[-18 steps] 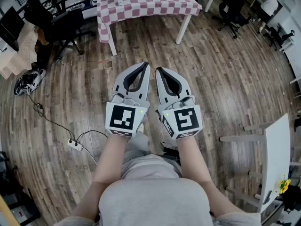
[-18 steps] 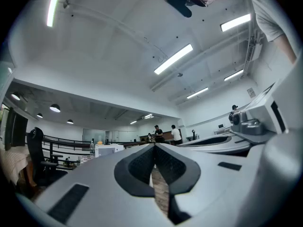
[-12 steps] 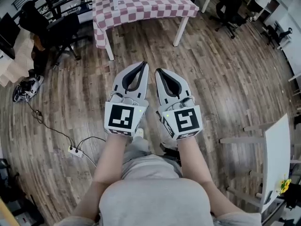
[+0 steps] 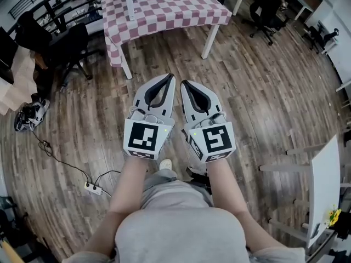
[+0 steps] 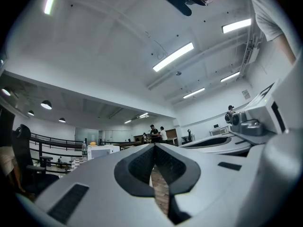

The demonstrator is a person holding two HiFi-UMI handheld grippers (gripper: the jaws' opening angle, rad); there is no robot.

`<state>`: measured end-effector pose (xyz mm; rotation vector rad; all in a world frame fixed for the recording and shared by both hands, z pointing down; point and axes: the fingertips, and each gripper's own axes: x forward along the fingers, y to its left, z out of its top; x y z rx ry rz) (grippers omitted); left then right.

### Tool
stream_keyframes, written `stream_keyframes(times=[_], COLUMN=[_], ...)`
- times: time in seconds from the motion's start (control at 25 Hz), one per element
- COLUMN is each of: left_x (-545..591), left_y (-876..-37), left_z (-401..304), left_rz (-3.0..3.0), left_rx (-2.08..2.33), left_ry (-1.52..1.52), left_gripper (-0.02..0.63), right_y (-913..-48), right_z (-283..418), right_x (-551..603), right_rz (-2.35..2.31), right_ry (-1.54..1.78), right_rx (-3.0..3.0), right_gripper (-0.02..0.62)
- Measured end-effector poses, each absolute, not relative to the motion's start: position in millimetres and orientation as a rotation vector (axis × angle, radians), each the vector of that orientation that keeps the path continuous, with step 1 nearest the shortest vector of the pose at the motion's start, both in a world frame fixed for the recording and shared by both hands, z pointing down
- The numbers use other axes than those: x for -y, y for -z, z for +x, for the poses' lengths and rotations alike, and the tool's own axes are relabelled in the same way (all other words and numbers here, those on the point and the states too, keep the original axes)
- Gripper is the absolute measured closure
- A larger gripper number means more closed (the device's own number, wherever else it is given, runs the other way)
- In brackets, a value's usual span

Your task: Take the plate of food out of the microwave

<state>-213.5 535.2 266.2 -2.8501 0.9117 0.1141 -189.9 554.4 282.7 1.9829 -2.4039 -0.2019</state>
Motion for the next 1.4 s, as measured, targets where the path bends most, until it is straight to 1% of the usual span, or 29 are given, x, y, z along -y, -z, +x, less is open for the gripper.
stream_keyframes(times=[0.24,0.52,0.84,1.4], left_x=[-502.0,-468.5,-405.9,-276.8], left_y=[-271.1,-279.6,-286.8,-286.1], left_z=[-215.8,-204.8,-168.7,-78.4], left_rz=[-2.858,-2.874,-2.868,-2.850], left_rx=[-0.904,-0.916,-0.945,-1.036], left_ry=[-0.109,-0.089,-0.071,-0.049], left_gripper=[0.604,0.604,0.604,0.604], right_y=[-286.5,-290.5,-299.0,-288.2], right_z=[-192.4,-174.4,-138.9,-45.8], right_x=[-523.3,-492.7,-428.5,-296.7], right_rz=[1.997,2.011,1.986,1.941], right_ry=[0.198,0.182,0.165,0.157], right_rx=[2.401,2.408,2.441,2.520], right_gripper=[0.572,0.571,0.572,0.572])
